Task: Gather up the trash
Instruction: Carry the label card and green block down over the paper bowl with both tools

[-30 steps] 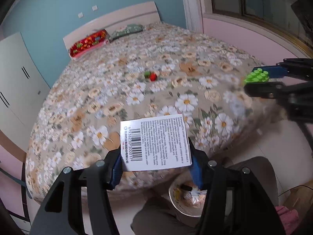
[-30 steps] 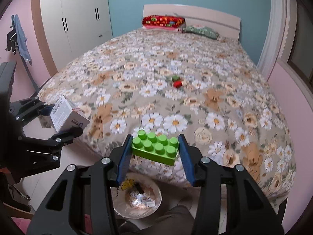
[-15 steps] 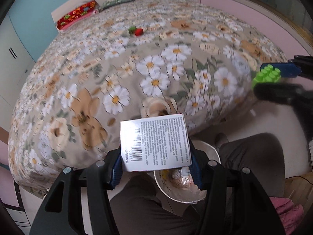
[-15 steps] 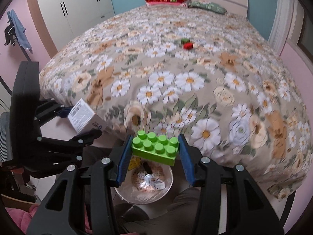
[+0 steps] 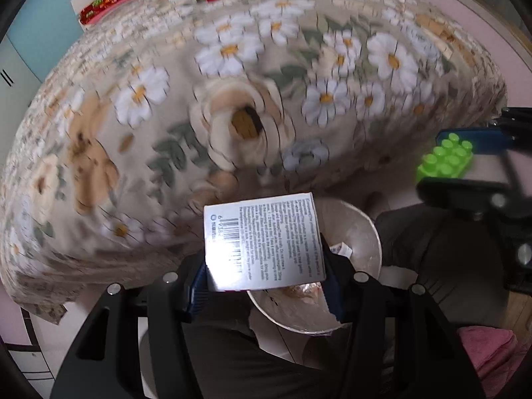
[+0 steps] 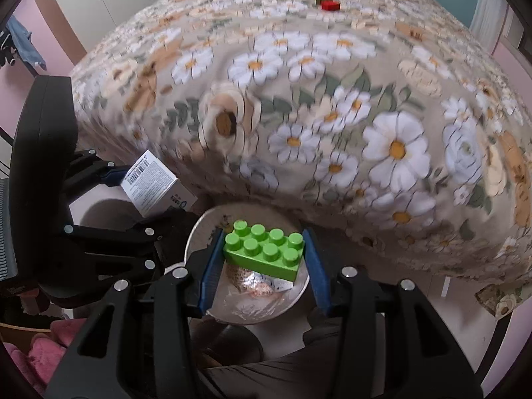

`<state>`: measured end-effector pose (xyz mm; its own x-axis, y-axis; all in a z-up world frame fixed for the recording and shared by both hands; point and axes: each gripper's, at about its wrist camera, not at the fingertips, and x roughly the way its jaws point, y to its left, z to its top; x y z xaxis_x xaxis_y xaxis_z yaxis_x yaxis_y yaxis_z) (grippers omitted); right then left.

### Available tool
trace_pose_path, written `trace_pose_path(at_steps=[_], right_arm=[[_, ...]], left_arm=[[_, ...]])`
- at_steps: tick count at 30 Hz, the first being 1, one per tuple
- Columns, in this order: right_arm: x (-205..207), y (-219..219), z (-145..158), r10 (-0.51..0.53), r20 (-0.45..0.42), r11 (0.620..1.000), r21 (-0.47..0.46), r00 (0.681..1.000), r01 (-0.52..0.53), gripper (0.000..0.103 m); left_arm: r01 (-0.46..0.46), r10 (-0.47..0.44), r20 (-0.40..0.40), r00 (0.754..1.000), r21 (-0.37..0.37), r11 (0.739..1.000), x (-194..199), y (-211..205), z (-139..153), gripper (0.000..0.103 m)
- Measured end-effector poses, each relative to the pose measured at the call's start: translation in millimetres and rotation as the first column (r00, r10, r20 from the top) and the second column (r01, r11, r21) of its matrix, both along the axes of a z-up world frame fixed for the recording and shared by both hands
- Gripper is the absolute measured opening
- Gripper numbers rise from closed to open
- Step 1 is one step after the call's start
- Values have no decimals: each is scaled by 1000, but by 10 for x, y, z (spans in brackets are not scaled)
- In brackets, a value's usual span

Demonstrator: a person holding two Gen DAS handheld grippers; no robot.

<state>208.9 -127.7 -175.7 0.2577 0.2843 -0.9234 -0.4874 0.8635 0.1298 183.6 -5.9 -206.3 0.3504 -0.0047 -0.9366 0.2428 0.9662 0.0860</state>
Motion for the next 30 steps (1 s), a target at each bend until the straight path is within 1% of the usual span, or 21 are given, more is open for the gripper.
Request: trace_pose_path(at_steps=[9, 12, 16, 21, 24, 30], right_arm=[[-75, 48, -598, -9, -85, 1000, -28, 996, 6, 48], [-89, 65, -816, -9, -69, 998, -70, 998, 5, 48], [-68, 78, -1165, -12, -117, 995, -101, 993, 0, 48], [-25, 115, -1599, -20, -163, 989, -146, 986, -4, 48], [-3, 152, -1796, -29, -174, 987, -162, 984, 0, 48], [29, 237, -2130, -33, -219, 985, -173, 975, -5, 48]], left_arm=[[11, -10, -77, 997, 12, 1000, -92, -85, -507, 58], [1, 1, -101, 995, 22, 1000, -118, -97, -692, 58], [-13, 16, -143, 990, 19, 1000, -112, -100, -937, 58], [-52, 53, -194, 980, 8, 999, -63, -63, -1238, 58], [-92, 86, -243, 966, -10, 996, -4, -25, -1444, 58], [-141, 132, -278, 951, -12, 990, 112, 58, -1736, 58]])
